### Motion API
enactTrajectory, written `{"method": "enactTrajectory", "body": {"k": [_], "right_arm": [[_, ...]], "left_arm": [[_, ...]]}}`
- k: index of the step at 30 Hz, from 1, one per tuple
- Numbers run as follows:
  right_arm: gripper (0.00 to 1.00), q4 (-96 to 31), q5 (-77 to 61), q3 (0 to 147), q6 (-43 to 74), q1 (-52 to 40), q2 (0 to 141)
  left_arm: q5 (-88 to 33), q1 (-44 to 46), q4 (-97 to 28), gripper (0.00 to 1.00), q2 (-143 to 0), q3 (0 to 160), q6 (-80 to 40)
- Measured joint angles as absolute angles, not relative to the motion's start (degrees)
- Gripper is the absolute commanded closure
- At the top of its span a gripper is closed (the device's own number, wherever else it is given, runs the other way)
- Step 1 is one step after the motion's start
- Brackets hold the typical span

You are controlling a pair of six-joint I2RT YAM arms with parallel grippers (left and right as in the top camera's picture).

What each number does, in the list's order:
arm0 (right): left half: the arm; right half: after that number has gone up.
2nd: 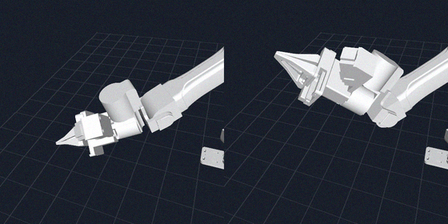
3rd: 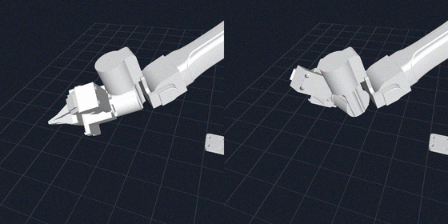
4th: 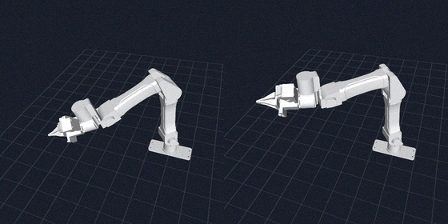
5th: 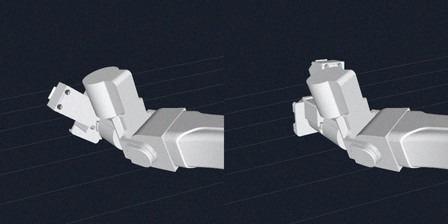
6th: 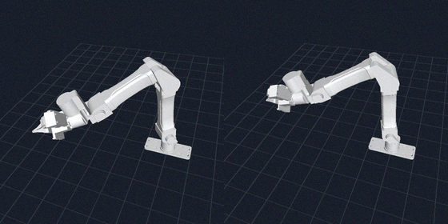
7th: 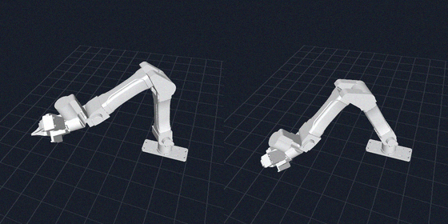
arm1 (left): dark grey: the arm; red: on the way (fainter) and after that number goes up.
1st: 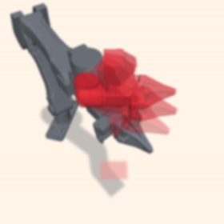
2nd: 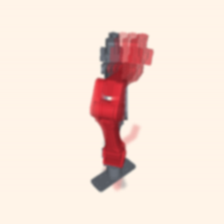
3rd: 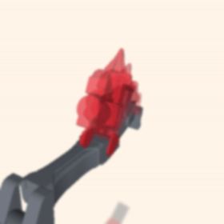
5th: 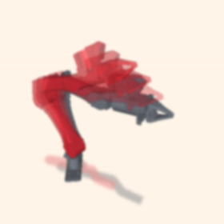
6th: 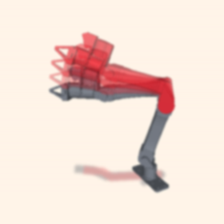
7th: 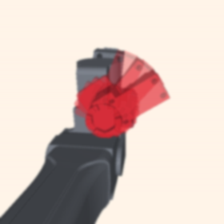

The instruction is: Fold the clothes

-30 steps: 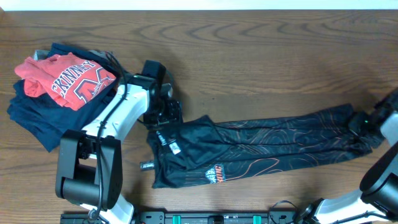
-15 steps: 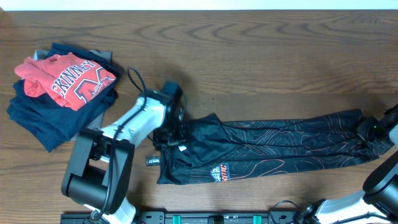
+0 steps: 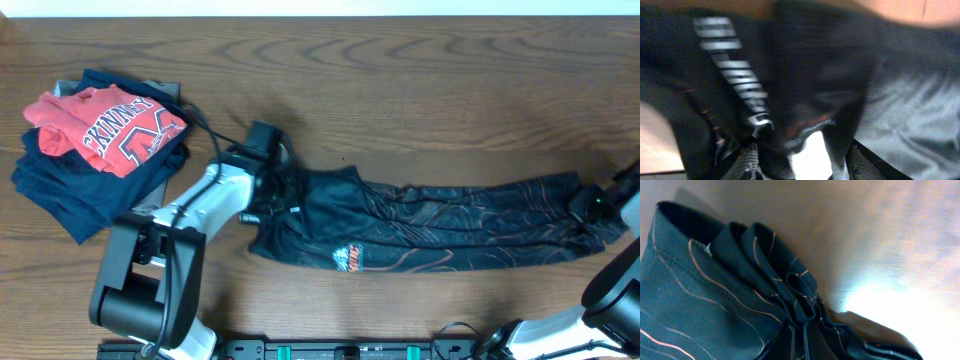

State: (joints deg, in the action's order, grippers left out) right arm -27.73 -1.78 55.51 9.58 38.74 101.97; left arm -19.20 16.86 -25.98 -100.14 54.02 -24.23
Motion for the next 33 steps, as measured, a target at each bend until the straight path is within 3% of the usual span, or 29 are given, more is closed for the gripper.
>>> {"method": "enactTrajectory", "body": {"k": [16,18,20,22,27,33], "right_arm": [[0.89,-18.0,-2.9,55.0,11.8,29.8,103.5],[0.85,-17.7,-2.9,55.0,12.3,29.8,103.5],[0.83,-17.7,-2.9,55.0,12.7,29.8,103.5],[0.80,-18.0,-2.9,55.0,12.6,29.8,103.5],[0.75,-18.8,-3.0,55.0,9.9,29.7,103.5],[0.75,-19.6,-3.1,55.1,8.5,29.7,103.5]], "left_arm": [[-15.6,8.3,-12.5,0.41,-101.7,53.6,-24.2],[-15.4,8.3,-13.6,0.32,-101.8,54.2,-24.1],[-15.7,8.3,-16.7,0.12,-102.0,55.8,-23.2],[-16.1,8.3,-21.4,0.03,-102.0,58.3,-22.1],[-16.4,8.8,-28.5,0.02,-102.0,65.8,-20.6],[-16.3,12.0,-23.7,0.02,-102.0,68.6,-20.1]]}}
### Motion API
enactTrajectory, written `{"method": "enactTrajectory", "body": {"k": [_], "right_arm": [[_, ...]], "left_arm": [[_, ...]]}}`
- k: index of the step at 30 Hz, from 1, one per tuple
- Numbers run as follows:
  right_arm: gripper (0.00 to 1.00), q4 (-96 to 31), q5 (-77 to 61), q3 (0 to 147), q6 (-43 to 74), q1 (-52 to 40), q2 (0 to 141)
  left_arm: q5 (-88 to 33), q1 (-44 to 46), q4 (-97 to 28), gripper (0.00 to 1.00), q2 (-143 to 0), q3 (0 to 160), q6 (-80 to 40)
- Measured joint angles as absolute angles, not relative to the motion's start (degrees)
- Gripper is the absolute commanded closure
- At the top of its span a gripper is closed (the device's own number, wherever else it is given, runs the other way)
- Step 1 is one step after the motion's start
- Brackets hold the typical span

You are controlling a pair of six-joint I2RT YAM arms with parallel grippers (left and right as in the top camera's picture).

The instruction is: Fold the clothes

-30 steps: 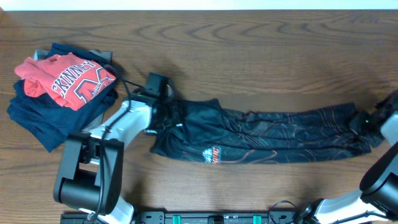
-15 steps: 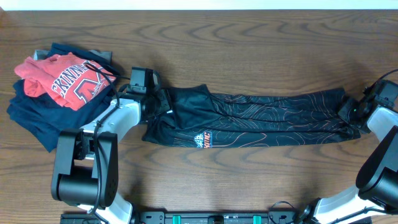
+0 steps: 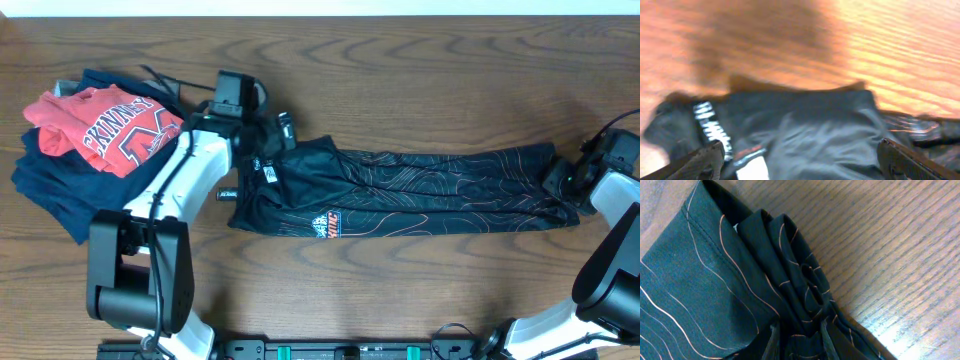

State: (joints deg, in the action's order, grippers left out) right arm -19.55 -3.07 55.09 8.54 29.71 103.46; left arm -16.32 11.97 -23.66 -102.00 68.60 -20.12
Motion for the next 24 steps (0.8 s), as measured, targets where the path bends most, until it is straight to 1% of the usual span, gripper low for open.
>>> {"method": "enactTrajectory", "body": {"k": [6,11,15,19,21,22,24], "right_arm": [[0.75,-20.0,-3.1,55.2,8.4,29.7,103.4],[0.75,-20.1,-3.1,55.2,8.3,29.7,103.4],[0.75,-20.2,-3.1,55.2,8.3,29.7,103.4],[0.75,-20.2,-3.1,55.2,8.3,29.7,103.4],[0.75,-20.2,-3.1,55.2,8.3,29.7,103.4],[0.75,-20.2,-3.0,55.2,8.3,29.7,103.4],[0.75,-20.1,-3.0,55.2,8.3,29.7,103.4]], "left_arm": [[-15.9,17.0,-17.0,0.01,-105.5,69.1,-20.2],[-15.3,19.4,-17.8,0.01,-114.1,72.6,-19.5],[-14.7,20.4,-19.4,0.01,-118.6,78.6,-19.2],[-13.9,21.4,-19.4,0.09,-120.3,81.1,-19.0],[-13.5,21.6,-19.4,0.19,-120.4,81.1,-19.1],[-13.4,21.6,-19.5,0.22,-120.4,81.1,-18.9],[-13.3,21.6,-19.8,0.23,-120.6,81.1,-18.8]]}}
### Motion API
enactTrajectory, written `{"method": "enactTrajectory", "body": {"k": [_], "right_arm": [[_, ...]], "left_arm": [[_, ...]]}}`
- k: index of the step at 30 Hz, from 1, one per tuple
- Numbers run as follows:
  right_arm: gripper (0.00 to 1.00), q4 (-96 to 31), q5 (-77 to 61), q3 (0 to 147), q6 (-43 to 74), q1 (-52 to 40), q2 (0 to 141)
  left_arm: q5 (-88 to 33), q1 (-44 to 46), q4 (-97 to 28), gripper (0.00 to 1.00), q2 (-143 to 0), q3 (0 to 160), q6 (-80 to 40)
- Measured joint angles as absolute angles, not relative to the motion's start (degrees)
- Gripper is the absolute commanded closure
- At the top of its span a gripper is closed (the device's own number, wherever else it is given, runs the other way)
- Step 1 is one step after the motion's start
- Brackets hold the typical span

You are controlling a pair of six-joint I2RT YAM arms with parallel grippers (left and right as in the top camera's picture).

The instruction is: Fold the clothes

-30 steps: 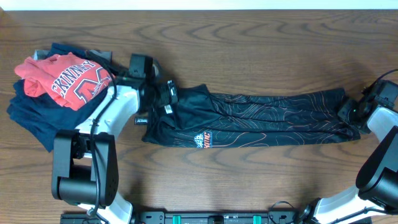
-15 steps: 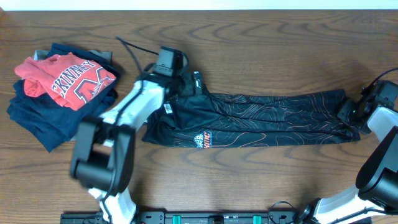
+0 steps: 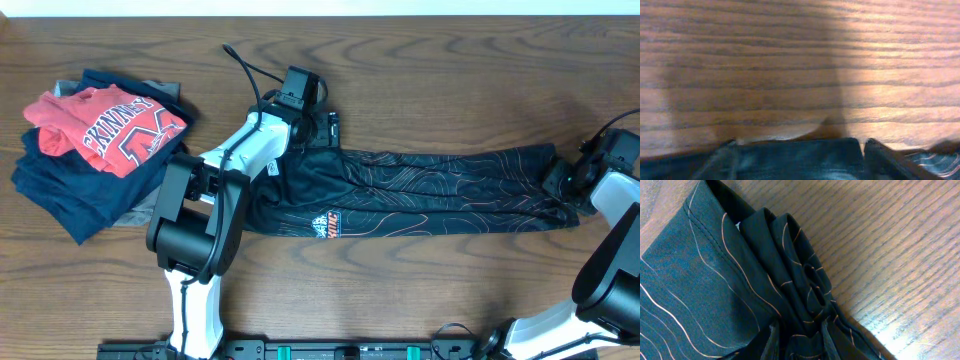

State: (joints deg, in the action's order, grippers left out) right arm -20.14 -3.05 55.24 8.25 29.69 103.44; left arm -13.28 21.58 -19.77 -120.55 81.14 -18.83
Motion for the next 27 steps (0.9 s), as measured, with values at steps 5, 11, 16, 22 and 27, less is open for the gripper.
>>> {"method": "enactTrajectory", "body": {"k": [5,11,16,22,27], "right_arm": [[0.75,-20.1,-3.1,55.2,8.3,29.7,103.4],[0.74,-20.2,-3.0,55.3,8.3,29.7,103.4],[0.74,-20.2,-3.1,55.3,8.3,29.7,103.4],[0.74,-20.2,-3.1,55.3,8.3,29.7,103.4],[0.74,-20.3,-3.1,55.3,8.3,29.7,103.4]], "left_arm": [[-12.0,22.1,-21.6,0.37,-120.6,81.3,-18.3],[-9.5,23.3,-22.9,0.62,-120.7,81.4,-17.9],[-9.0,23.4,-23.2,0.94,-120.9,81.4,-18.3],[-9.0,23.4,-23.6,0.94,-121.0,81.4,-18.0],[-9.0,23.4,-28.9,0.94,-119.1,81.3,-18.0]]}}
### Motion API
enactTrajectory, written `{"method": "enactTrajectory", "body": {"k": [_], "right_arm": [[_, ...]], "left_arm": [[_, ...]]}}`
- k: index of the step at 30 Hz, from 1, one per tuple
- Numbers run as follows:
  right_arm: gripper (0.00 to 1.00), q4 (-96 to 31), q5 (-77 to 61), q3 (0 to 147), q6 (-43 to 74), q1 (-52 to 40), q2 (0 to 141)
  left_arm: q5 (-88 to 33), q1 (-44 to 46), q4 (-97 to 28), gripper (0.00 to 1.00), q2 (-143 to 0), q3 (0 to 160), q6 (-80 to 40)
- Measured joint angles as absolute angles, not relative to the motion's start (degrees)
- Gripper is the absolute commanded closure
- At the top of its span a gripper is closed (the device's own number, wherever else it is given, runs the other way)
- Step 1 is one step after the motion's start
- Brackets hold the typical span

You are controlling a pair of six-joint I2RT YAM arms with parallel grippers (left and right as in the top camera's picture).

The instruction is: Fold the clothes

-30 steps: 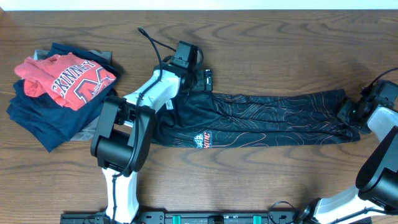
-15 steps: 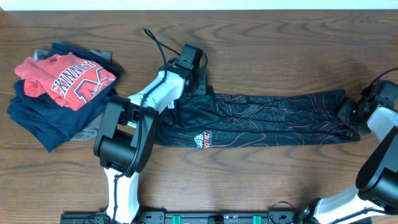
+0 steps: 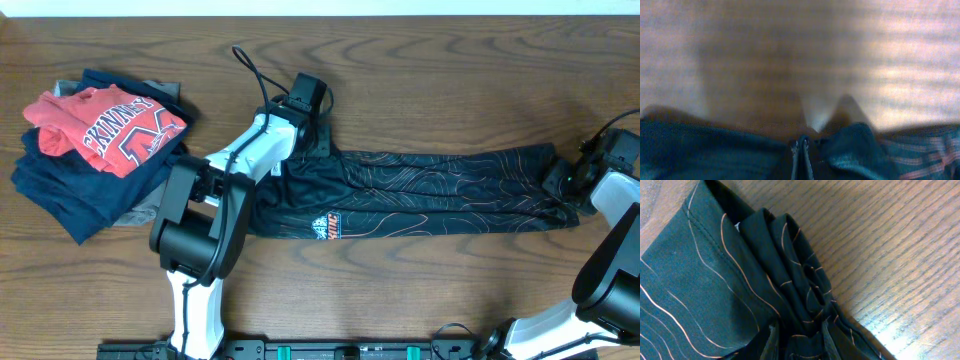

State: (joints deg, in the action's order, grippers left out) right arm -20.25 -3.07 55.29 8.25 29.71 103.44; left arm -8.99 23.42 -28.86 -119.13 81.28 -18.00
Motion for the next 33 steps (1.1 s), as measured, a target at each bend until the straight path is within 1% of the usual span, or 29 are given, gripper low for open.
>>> {"method": "enactTrajectory", "body": {"k": [9,15,17,18,19,20,21,23,25,30,33], "right_arm": [[0.74,-20.4,-3.1,55.3,8.3,29.7,103.4],[0.73,-20.5,-3.1,55.3,8.2,29.7,103.4],[0.72,-20.6,-3.1,55.3,8.3,29.7,103.4],[0.71,-20.6,-3.1,55.3,8.2,29.7,103.4],[0.70,-20.7,-3.0,55.4,8.3,29.7,103.4],[0.69,-20.8,-3.0,55.4,8.1,29.7,103.4],[0.68,-21.0,-2.9,55.4,8.0,29.7,103.4],[0.66,-21.5,-2.6,55.4,7.4,29.7,103.3],[0.61,-21.8,-2.4,55.5,6.7,29.9,103.3],[0.51,-22.3,-4.5,55.6,4.6,31.4,103.1],[0.49,-24.0,-6.0,56.1,3.1,32.3,103.0]], "left_arm": [[-9.0,23.4,-44.5,0.94,-105.6,81.1,-19.5],[-9.0,23.8,-46.8,0.94,-106.0,79.6,-20.4],[-9.0,24.4,-46.8,0.92,-106.0,78.2,-20.9],[-9.1,24.8,-47.0,0.74,-106.0,77.6,-21.0],[-9.2,25.3,-47.1,0.51,-106.0,77.2,-20.8],[-9.5,25.8,-47.2,0.37,-106.0,76.9,-21.0],[-9.7,26.4,-47.1,0.33,-106.0,76.7,-21.0],[-10.2,27.2,-47.1,0.29,-106.0,76.6,-20.6],[-10.5,27.3,-47.2,0.28,-106.0,76.6,-20.2],[-10.5,24.3,-47.6,0.28,-105.4,76.6,-19.5],[-10.5,22.1,-48.6,0.28,-103.3,76.6,-19.5]]}}
